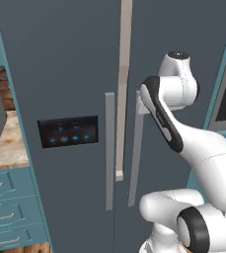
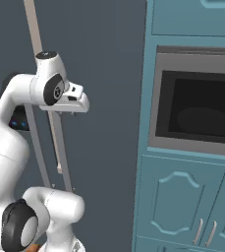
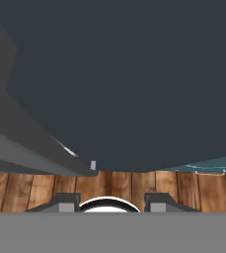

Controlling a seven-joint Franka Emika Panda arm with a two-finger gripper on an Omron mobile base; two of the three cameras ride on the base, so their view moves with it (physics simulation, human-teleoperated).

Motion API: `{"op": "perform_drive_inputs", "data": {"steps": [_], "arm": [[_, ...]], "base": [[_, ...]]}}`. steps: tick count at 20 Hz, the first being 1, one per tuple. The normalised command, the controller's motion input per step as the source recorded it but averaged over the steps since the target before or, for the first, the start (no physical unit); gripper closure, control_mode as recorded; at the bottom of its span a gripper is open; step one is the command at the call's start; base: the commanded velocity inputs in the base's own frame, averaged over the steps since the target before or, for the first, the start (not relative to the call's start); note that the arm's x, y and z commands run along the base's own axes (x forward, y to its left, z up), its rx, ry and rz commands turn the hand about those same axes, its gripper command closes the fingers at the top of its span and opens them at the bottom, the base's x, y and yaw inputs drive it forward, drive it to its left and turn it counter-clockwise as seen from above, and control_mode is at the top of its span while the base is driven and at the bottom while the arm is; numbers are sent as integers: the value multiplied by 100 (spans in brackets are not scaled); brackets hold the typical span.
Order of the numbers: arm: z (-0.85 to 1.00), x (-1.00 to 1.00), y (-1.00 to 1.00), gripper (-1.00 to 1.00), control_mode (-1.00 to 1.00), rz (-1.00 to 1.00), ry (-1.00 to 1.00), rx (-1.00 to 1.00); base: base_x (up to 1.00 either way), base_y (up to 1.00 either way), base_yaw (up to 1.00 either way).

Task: Open the freezer door, pick up the ice cube tray from the freezer, and place it on the dining counter.

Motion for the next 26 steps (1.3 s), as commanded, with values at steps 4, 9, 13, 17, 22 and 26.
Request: {"op": "perform_drive_inputs", "data": {"steps": [4, 9, 13, 17, 22, 26], "arm": [[0, -16, 0, -100, -100, 0, 0, 0], [0, -52, 0, -100, -100, 0, 0, 0], [0, -59, 0, -100, -100, 0, 0, 0], [0, -55, 0, -100, -100, 0, 0, 0], [-5, -56, 0, -100, -100, 0, 1, 0], [-17, -45, 0, -100, -100, 0, 5, 0]], "base": [[0, 0, 0], [0, 0, 0], [0, 0, 0], [0, 0, 0], [0, 0, 0], [0, 0, 0]]}}
